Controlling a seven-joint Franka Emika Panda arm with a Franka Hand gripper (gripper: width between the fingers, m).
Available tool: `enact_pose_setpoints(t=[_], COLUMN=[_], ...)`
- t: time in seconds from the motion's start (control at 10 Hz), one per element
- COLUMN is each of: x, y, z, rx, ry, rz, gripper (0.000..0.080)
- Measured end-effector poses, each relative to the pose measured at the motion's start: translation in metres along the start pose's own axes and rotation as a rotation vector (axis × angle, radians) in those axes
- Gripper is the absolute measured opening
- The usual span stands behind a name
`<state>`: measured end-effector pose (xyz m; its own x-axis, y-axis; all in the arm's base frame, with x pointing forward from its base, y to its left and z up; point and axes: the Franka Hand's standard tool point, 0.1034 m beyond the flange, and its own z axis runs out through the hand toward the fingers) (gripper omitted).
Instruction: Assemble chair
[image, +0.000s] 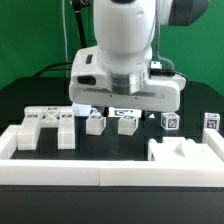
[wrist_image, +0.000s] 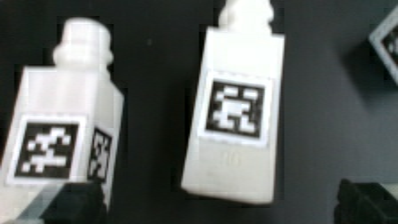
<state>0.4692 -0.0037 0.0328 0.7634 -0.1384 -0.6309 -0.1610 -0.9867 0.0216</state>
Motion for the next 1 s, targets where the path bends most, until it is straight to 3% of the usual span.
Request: enact_pose_setpoints(t=[0.3, 1.0], x=[0.0, 0.002], y=[-0.001, -0.007], z=[0.007, 0.029], rx=[-0.015, -0.03], ry=[-0.174, -0.178], rz=[0.0, -0.007], gripper=[0.0648, 0.0648])
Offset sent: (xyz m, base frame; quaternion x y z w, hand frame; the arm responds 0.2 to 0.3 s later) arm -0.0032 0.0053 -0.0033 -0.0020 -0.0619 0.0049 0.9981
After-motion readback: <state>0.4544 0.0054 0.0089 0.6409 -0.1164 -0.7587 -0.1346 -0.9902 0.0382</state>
